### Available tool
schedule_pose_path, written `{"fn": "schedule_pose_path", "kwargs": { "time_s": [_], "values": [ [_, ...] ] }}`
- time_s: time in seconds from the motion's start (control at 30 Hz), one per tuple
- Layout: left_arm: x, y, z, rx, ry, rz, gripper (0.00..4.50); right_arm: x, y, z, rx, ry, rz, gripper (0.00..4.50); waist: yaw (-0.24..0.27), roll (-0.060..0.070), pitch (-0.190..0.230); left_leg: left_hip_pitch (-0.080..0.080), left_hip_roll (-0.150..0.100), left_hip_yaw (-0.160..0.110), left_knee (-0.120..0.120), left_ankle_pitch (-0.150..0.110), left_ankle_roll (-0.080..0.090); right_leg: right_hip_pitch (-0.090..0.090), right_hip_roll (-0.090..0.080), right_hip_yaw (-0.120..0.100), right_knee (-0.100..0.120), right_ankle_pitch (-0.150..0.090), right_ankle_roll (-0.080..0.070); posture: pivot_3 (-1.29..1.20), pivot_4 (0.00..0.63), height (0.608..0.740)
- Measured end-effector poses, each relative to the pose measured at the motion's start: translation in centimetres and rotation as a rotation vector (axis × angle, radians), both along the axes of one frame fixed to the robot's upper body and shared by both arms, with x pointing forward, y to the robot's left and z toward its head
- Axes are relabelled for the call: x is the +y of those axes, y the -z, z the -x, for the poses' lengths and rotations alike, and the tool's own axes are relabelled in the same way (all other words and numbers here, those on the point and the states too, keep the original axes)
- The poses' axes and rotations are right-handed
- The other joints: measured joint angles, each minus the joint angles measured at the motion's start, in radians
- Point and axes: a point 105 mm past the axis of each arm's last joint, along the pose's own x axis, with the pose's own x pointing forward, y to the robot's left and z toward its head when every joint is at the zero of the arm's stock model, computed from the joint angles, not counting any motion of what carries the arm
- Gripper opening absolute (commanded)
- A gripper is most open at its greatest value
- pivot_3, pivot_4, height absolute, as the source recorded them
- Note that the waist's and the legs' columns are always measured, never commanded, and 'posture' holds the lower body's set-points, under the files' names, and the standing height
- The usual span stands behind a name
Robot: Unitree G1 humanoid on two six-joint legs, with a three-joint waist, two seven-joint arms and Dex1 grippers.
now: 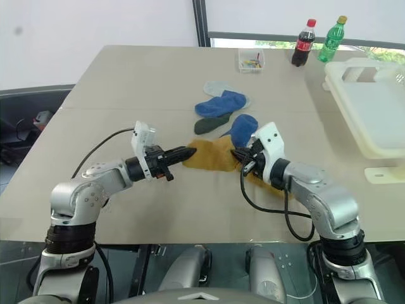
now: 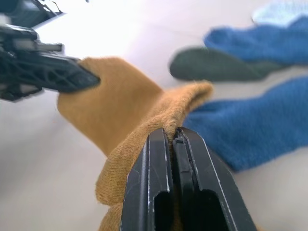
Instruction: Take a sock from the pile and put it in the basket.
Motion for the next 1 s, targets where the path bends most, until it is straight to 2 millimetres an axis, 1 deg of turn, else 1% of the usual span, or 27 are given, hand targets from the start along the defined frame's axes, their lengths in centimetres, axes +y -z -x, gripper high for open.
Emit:
{"fn": "schedule_pose_path", "kwargs": {
  "time_s": [0.07, 0.1, 0.13, 0.2, 0.3, 0.37, 0.47, 0.53, 0.57, 0.63, 0.7, 0.83, 0.97, 1.0],
  "values": [
    [-0.3, -0.7, -0.1, -0.011, 0.014, 0.004, 0.03, -0.5, -0.4, 0.2, -0.014, 0.006, 0.010, 0.07, -0.003, 0.000, 0.000, 0.001, 0.000, 0.001, 0.000, 0.000, 0.000, 0.000, 0.000, 0.000, 0.000, 0.000, 0.000, 0.00, 0.150, 0.740],
    [-0.3, -0.9, -0.2, -0.016, 0.018, -0.003, 0.03, -0.8, -0.2, 0.2, -0.011, 0.013, 0.026, 0.07, -0.005, 0.000, 0.000, 0.001, 0.000, 0.001, 0.000, 0.000, 0.000, 0.000, 0.001, 0.001, 0.000, 0.000, 0.000, 0.00, 0.150, 0.740],
    [-0.3, -0.8, -0.2, -0.015, 0.017, -0.008, 0.03, -0.9, 0.1, 0.1, -0.003, 0.018, 0.037, 0.07, -0.007, 0.000, 0.000, 0.001, 0.000, 0.002, 0.000, 0.000, 0.000, 0.000, 0.001, 0.001, 0.000, 0.000, 0.000, 0.00, 0.150, 0.740],
    [0.0, -0.2, -0.5, 0.005, 0.006, -0.034, 0.03, -0.9, 1.6, -0.1, 0.034, 0.032, 0.059, 0.07, -0.012, 0.000, 0.000, 0.002, 0.000, 0.003, -0.001, 0.000, 0.000, 0.000, 0.002, 0.003, 0.000, 0.000, 0.000, 0.00, 0.150, 0.740],
    [1.0, 0.8, -0.7, 0.037, -0.028, -0.069, 0.03, 0.6, 4.2, -0.4, 0.085, 0.011, 0.075, 0.07, -0.016, 0.000, 0.000, 0.002, 0.001, 0.003, -0.001, 0.000, 0.000, -0.001, 0.002, 0.004, 0.002, 0.000, 0.000, 0.00, 0.150, 0.740],
    [2.3, 1.7, -0.8, 0.047, -0.071, -0.120, 0.03, 1.7, 5.5, -0.8, 0.091, -0.005, 0.075, 0.07, -0.018, 0.000, 0.000, 0.002, 0.001, 0.004, -0.001, 0.000, 0.000, -0.001, 0.002, 0.004, 0.001, 0.000, 0.000, 0.00, 0.150, 0.740],
    [3.4, 3.0, -0.6, 0.067, -0.111, -0.173, 0.03, 2.3, 6.7, -1.2, 0.087, -0.025, 0.093, 0.07, -0.018, 0.000, 0.000, 0.002, 0.001, 0.004, -0.001, 0.000, 0.000, -0.001, 0.002, 0.004, 0.001, 0.000, 0.000, 0.00, 0.150, 0.740],
    [3.7, 3.9, -0.3, 0.087, -0.124, -0.185, 0.00, 2.6, 7.6, -1.5, 0.096, -0.053, 0.107, 0.71, -0.012, 0.000, 0.000, 0.002, 0.001, 0.003, -0.001, 0.000, 0.000, -0.001, 0.002, 0.004, 0.001, 0.000, 0.000, 0.00, 0.150, 0.740],
    [3.7, 4.2, -0.1, 0.092, -0.129, -0.190, 0.00, 2.8, 7.7, -1.5, 0.095, -0.071, 0.111, 1.02, -0.007, 0.000, 0.000, 0.002, 0.001, 0.003, -0.001, 0.000, 0.000, -0.001, 0.002, 0.003, 0.001, 0.000, 0.000, 0.00, 0.150, 0.740],
    [3.6, 4.4, 0.2, 0.090, -0.134, -0.197, 0.00, 3.0, 7.7, -1.5, 0.078, -0.094, 0.125, 2.01, -0.004, 0.000, 0.000, 0.001, 0.001, 0.002, -0.001, 0.000, 0.000, -0.001, 0.001, 0.003, 0.000, 0.000, 0.000, 0.00, 0.150, 0.740],
    [3.4, 4.4, 0.4, 0.083, -0.138, -0.197, 0.00, 3.1, 7.5, -1.7, 0.067, -0.096, 0.140, 2.80, -0.004, 0.000, 0.000, 0.001, 0.001, 0.002, -0.001, 0.000, 0.000, -0.001, 0.001, 0.003, 0.000, 0.000, 0.000, 0.00, 0.150, 0.740],
    [3.0, 4.3, 0.6, 0.071, -0.143, -0.193, 0.00, 3.3, 6.5, -2.1, 0.039, -0.133, 0.181, 2.80, -0.005, 0.000, 0.000, 0.002, 0.001, 0.002, -0.001, 0.000, 0.000, -0.001, 0.001, 0.003, 0.001, 0.000, 0.000, 0.00, 0.150, 0.740],
    [3.0, 4.5, 0.6, 0.073, -0.151, -0.193, 0.00, 3.1, 5.4, -2.7, 0.042, -0.151, 0.229, 2.80, -0.005, 0.000, 0.000, 0.002, 0.001, 0.002, -0.001, 0.000, 0.000, -0.001, 0.001, 0.003, 0.000, 0.000, 0.000, 0.00, 0.150, 0.740],
    [3.0, 4.4, 0.5, 0.072, -0.152, -0.193, 0.00, 3.2, 5.2, -2.9, 0.046, -0.154, 0.236, 2.57, -0.005, 0.000, 0.000, 0.001, 0.001, 0.002, -0.001, 0.000, 0.000, -0.001, 0.001, 0.003, 0.000, 0.000, 0.000, 0.00, 0.150, 0.740]
  ]
}}
